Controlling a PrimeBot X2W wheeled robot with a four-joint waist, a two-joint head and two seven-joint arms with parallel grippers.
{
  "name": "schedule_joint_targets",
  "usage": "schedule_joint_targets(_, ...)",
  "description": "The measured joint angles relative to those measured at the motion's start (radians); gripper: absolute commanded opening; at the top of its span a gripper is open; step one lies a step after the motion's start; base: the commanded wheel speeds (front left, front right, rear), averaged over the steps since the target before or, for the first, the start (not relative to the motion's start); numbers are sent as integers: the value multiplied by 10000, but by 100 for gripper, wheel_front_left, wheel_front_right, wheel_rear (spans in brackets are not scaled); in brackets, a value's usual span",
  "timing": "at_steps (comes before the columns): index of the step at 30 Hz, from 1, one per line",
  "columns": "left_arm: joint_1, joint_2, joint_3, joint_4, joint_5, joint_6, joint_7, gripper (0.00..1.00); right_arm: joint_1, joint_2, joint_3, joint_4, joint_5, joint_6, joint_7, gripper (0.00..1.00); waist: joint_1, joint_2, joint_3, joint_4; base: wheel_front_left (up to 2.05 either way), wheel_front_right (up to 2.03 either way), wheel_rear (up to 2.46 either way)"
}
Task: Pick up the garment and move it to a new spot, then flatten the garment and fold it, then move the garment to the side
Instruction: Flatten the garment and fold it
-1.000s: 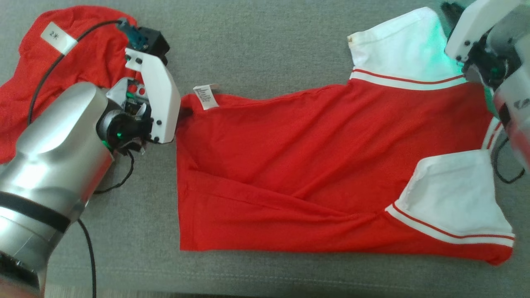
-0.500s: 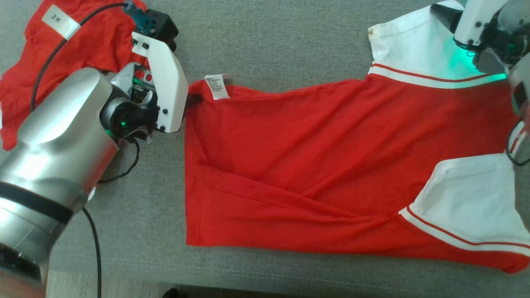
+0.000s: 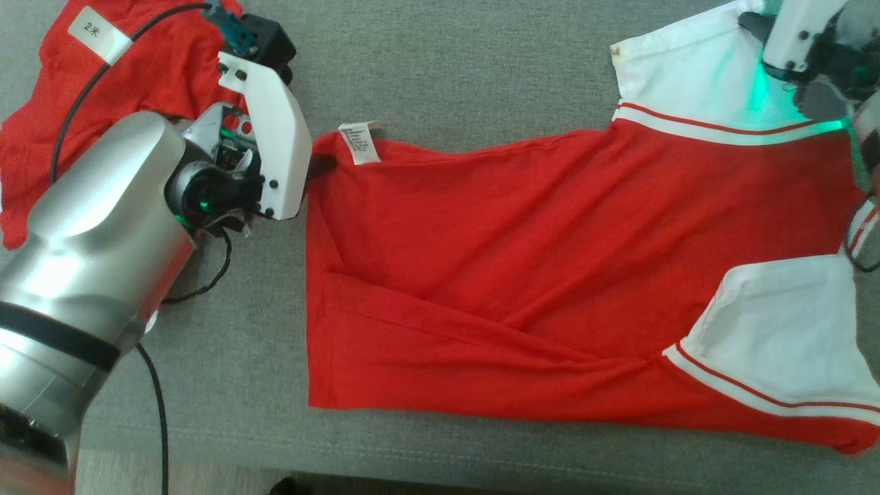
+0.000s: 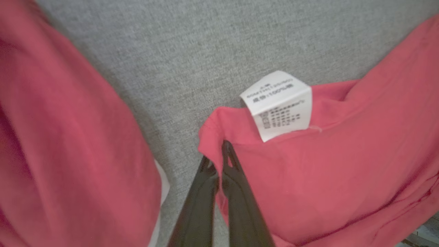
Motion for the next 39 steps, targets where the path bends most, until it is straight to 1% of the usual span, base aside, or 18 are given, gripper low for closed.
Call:
schedule_joint_targets(4,-2,2,-8,27,0,0,-2,0,227,171,-6,-61,4,0,-1053,0,0,0,-55,-23,0,0,0)
schedule_joint_targets(8,22,19,-56,148,-2,0,-23,0,477,201,2,-217,27,0,-1561,0,0,0,-279,-105,0,0,0)
schedule_joint_targets(13,90,157,-65,211,0,0,-314,0,569,148,84,-403,0,0,-2660,0,0,0,-672,-281,0,0,0)
schedule_joint_targets(16,94,213,-61,286,17,17,-546,0,570,146,146,-439,-2,0,-3072,0,0,0,-883,-433,0,0,0)
schedule_joint_targets(21,97,226,-69,541,336,196,-993,0,584,90,270,-449,-2,0,-3561,0,0,0,-1123,-680,0,0,0)
schedule_joint_targets(23,96,222,-88,704,462,272,-1120,0,589,82,334,-445,-2,0,-3657,0,0,0,-1194,-756,0,0,0)
schedule_joint_targets(31,98,196,-94,1135,316,226,-1168,0,689,-52,598,-506,-4,0,-3860,0,0,0,-1585,-983,0,0,0)
schedule_joint_targets(36,115,176,-90,1135,211,75,-1243,0,1223,-125,825,-1296,401,0,-3436,0,0,0,-1868,-1121,0,0,0)
schedule_joint_targets(39,283,198,-109,1131,56,13,-1049,0,1546,-293,1191,-1856,604,0,-3014,0,0,0,-2056,-1213,0,0,0)
